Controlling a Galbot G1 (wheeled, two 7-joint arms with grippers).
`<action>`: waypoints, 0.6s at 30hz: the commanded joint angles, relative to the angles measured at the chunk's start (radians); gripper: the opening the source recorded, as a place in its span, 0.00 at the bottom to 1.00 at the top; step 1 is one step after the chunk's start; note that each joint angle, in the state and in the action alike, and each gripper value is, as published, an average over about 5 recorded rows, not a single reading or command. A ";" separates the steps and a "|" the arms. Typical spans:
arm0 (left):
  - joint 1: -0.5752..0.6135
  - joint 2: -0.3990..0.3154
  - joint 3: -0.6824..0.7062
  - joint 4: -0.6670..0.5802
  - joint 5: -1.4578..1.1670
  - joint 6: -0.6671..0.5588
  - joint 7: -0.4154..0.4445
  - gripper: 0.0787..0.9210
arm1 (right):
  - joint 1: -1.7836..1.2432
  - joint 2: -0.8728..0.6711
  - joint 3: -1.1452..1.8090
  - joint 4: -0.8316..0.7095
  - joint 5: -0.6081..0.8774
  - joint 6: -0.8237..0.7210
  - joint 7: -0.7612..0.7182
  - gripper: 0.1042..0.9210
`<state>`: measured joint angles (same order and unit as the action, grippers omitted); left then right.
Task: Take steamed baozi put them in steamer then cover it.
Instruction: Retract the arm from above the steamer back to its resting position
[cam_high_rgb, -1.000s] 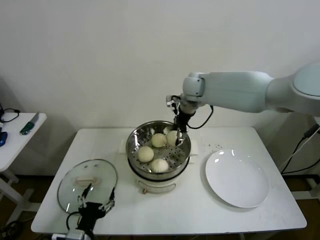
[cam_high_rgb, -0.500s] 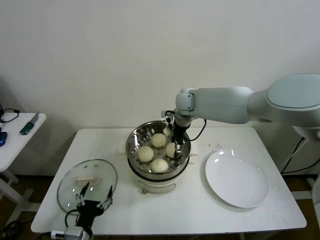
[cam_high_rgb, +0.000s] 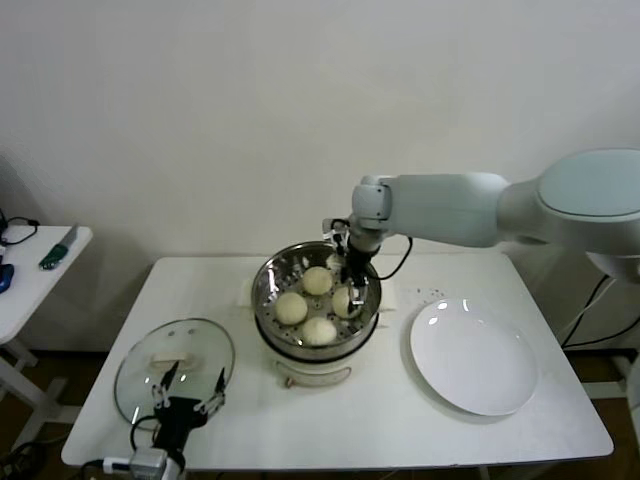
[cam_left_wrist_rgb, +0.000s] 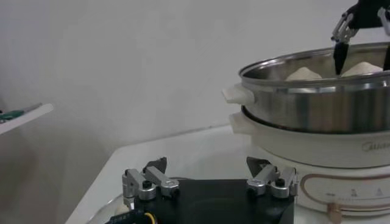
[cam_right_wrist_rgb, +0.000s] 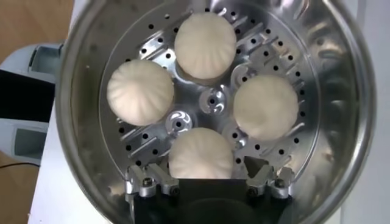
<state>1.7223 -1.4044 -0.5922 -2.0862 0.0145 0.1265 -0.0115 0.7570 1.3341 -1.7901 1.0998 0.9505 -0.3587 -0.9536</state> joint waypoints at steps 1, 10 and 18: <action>-0.004 0.003 -0.006 -0.002 0.009 0.000 -0.001 0.88 | 0.098 -0.106 0.031 0.071 -0.020 0.040 -0.044 0.88; -0.012 -0.002 -0.030 -0.002 0.033 -0.011 -0.020 0.88 | 0.122 -0.423 0.159 0.230 -0.056 0.265 0.214 0.88; -0.010 -0.004 -0.053 -0.020 0.052 -0.038 -0.009 0.88 | -0.216 -0.736 0.508 0.369 -0.084 0.436 0.526 0.88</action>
<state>1.7122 -1.4065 -0.6320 -2.0982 0.0486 0.1075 -0.0241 0.7781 0.9360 -1.5896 1.3186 0.8995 -0.1122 -0.7253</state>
